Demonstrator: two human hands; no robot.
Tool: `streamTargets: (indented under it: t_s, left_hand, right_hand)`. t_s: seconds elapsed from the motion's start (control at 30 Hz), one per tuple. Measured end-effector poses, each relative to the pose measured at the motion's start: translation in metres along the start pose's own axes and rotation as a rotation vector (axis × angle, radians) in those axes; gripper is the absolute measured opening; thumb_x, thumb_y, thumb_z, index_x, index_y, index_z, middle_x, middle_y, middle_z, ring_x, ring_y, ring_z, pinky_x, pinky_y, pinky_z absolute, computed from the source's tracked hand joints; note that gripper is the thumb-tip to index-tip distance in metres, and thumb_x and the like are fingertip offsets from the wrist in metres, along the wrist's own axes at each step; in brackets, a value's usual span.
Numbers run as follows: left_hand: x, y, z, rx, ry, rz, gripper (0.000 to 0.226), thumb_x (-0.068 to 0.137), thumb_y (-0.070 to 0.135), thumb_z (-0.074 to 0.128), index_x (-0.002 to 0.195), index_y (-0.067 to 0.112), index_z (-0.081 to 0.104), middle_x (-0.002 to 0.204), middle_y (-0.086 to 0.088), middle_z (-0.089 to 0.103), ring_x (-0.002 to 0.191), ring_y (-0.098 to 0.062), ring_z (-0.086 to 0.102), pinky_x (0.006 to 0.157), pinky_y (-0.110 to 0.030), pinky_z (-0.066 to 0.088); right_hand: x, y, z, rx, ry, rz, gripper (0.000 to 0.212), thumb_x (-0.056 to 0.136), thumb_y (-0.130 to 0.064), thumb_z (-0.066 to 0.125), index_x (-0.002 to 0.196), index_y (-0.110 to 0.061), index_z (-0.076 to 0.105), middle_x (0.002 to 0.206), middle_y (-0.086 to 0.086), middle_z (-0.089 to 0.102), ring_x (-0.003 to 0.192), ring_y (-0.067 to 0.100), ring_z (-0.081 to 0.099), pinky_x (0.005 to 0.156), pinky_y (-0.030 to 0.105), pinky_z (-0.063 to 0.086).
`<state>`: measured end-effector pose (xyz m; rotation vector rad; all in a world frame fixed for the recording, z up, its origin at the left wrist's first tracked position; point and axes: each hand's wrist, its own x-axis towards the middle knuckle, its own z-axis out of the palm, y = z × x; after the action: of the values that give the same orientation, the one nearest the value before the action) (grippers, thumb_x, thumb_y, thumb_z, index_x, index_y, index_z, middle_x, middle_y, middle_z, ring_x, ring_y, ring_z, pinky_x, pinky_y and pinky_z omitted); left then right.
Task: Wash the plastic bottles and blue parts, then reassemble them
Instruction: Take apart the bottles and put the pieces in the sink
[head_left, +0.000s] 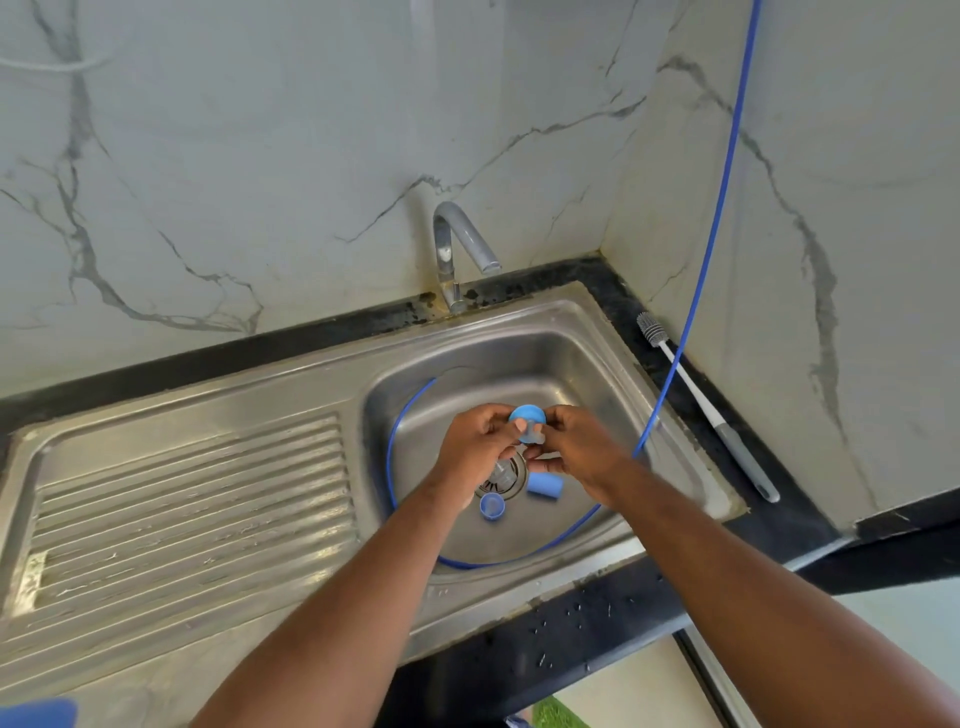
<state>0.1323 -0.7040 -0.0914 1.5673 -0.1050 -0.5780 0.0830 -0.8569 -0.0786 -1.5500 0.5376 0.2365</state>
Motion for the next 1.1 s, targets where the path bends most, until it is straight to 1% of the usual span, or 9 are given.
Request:
streamTargets:
  t_s: [0.17,0.3,0.43,0.5,0.63,0.73,0.87,0.97,1.1]
  left_hand:
    - [-0.012,0.005,0.015,-0.051,0.005,0.011,0.018,0.096,0.008,0.068,0.113,0.004,0.068,0.101,-0.014,0.075,0.084,-0.016,0.075,0.07,-0.024,0.059]
    - [-0.012,0.003,0.012,0.086,0.009,0.058,0.018,0.099,0.018,0.064,0.114,0.012,0.071,0.096,-0.005,0.077,0.086,-0.016,0.074,0.075,-0.026,0.059]
    - [-0.015,0.005,0.021,0.124,0.122,0.012,0.021,0.103,0.028,0.057,0.107,0.015,0.073,0.092,-0.002,0.077,0.084,-0.027,0.073,0.075,-0.034,0.061]
    - [-0.014,0.009,0.025,0.107,0.143,-0.018,0.023,0.104,0.031,0.055,0.103,0.016,0.073,0.091,-0.003,0.077,0.086,-0.029,0.073,0.079,-0.039,0.061]
    - [-0.009,0.016,0.02,0.067,0.112,-0.068,0.021,0.102,0.027,0.058,0.097,0.013,0.072,0.088,-0.01,0.075,0.072,-0.021,0.062,0.076,-0.038,0.055]
    - [-0.006,0.026,0.018,-0.088,0.073,-0.168,0.021,0.102,0.016,0.058,0.09,0.006,0.072,0.079,-0.011,0.07,0.066,-0.017,0.055,0.072,-0.035,0.05]
    - [-0.004,0.036,0.016,-0.044,0.059,-0.213,0.023,0.096,0.003,0.055,0.082,-0.001,0.072,0.066,-0.012,0.065,0.06,-0.019,0.061,0.073,-0.035,0.054]
    - [-0.002,0.032,0.012,0.031,0.097,-0.226,0.022,0.094,0.005,0.053,0.09,-0.007,0.072,0.067,-0.016,0.066,0.069,-0.028,0.068,0.079,-0.039,0.058]
    - [0.0,0.027,0.004,-0.007,0.101,-0.238,0.023,0.099,0.01,0.055,0.099,-0.008,0.071,0.066,-0.009,0.068,0.061,-0.018,0.066,0.069,-0.03,0.058]
  right_hand:
    - [-0.004,0.0,0.006,-0.087,0.175,-0.045,0.011,0.091,-0.002,0.064,0.102,-0.005,0.063,0.091,0.018,0.074,0.077,0.028,0.076,0.073,0.046,0.064]
    - [-0.011,-0.001,0.008,-0.094,0.208,-0.047,0.006,0.09,-0.004,0.064,0.095,-0.004,0.065,0.078,0.018,0.073,0.071,0.03,0.075,0.067,0.048,0.064]
    - [-0.015,-0.002,0.012,-0.219,0.319,-0.137,0.007,0.091,-0.02,0.066,0.091,-0.013,0.067,0.071,0.006,0.072,0.057,0.019,0.07,0.06,0.035,0.061]
    - [-0.014,-0.003,0.012,-0.251,0.364,-0.177,0.008,0.089,-0.023,0.066,0.087,-0.016,0.068,0.067,0.003,0.071,0.053,0.015,0.065,0.058,0.034,0.057]
    - [-0.014,-0.01,0.008,-0.133,0.217,-0.14,0.01,0.094,-0.016,0.061,0.096,-0.007,0.065,0.066,0.015,0.07,0.052,0.024,0.064,0.05,0.032,0.053]
    - [-0.013,-0.013,0.004,-0.106,0.147,-0.136,0.011,0.094,-0.014,0.061,0.104,-0.013,0.058,0.073,0.018,0.071,0.053,0.029,0.065,0.048,0.033,0.053]
    - [-0.013,-0.017,0.001,-0.082,-0.032,-0.113,0.013,0.096,-0.011,0.059,0.107,-0.008,0.065,0.08,0.023,0.071,0.056,0.028,0.064,0.051,0.038,0.058]
    - [-0.015,-0.02,0.0,-0.066,-0.166,-0.084,0.023,0.101,-0.015,0.053,0.112,-0.007,0.072,0.086,0.028,0.068,0.059,0.028,0.064,0.054,0.037,0.057]
    - [-0.011,-0.022,-0.005,-0.011,-0.261,-0.043,0.028,0.102,-0.011,0.047,0.116,-0.004,0.071,0.088,0.026,0.065,0.066,0.03,0.064,0.062,0.042,0.059]
